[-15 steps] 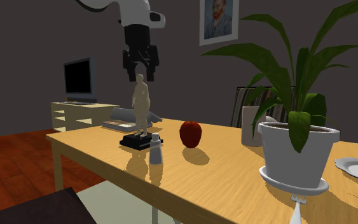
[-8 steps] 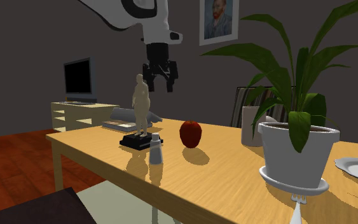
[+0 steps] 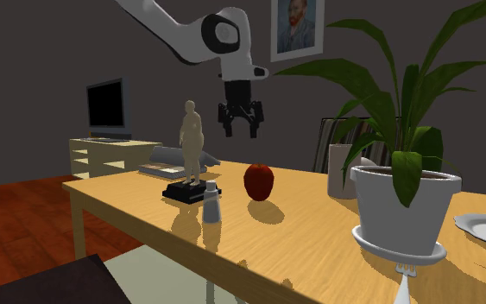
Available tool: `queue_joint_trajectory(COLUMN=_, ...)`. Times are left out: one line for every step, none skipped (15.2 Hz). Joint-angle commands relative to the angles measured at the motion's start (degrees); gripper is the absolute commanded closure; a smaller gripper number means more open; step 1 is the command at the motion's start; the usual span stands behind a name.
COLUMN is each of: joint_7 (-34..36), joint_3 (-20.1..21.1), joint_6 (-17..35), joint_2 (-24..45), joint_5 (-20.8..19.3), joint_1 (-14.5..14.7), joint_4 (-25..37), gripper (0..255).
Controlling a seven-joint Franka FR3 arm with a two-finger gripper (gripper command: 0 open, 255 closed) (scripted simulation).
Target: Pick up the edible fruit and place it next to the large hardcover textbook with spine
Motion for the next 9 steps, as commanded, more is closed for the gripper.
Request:
queue_joint_trajectory(joint_7=0.04, joint_3=0.22, joint_6=0.48, joint_2=4.66, joint_5=-0.07, joint_1=0.23, joint_4=4.28, gripper=0)
queue_joint_trajectory(joint_7=0.01, joint_3=0.29, joint_6=0.5, joint_2=6.96, joint_5=-0.12, joint_1=0.3, joint_4=6.58, gripper=0)
queue_joint_trajectory(joint_7=-0.03, joint_3=0.35, joint_6=0.43, joint_2=9.27, joint_5=-0.18, joint_1=0.37, joint_4=8.98, gripper=0)
queue_joint_trajectory(joint_7=-0.06, joint_3=0.41, joint_6=0.28, joint_2=11.62, joint_5=-0.24, joint_1=0.45, joint_4=11.49, gripper=0)
queue_joint_trajectory(joint_7=-0.09, joint_3=0.48, joint_6=0.05, joint_2=14.0, joint_5=-0.31, joint_1=0.52, joint_4=14.13, gripper=0)
queue_joint_trajectory(joint_7=-0.12, joint_3=0.54, joint_6=-0.27, joint_2=16.42, joint_5=-0.38, joint_1=0.59, joint_4=16.9, gripper=0)
queue_joint_trajectory(joint_7=-0.13, joint_3=0.57, joint_6=-0.52, joint_2=17.9, joint_5=-0.43, joint_1=0.64, joint_4=18.64, gripper=0)
queue_joint_trajectory(joint_7=-0.14, joint_3=0.57, joint_6=0.14, joint_2=18.15, joint_5=-0.42, joint_1=0.63, joint_4=18.24, gripper=0)
queue_joint_trajectory(joint_7=-0.14, joint_3=0.58, joint_6=0.8, joint_2=18.4, joint_5=-0.41, joint_1=0.63, joint_4=17.83, gripper=0)
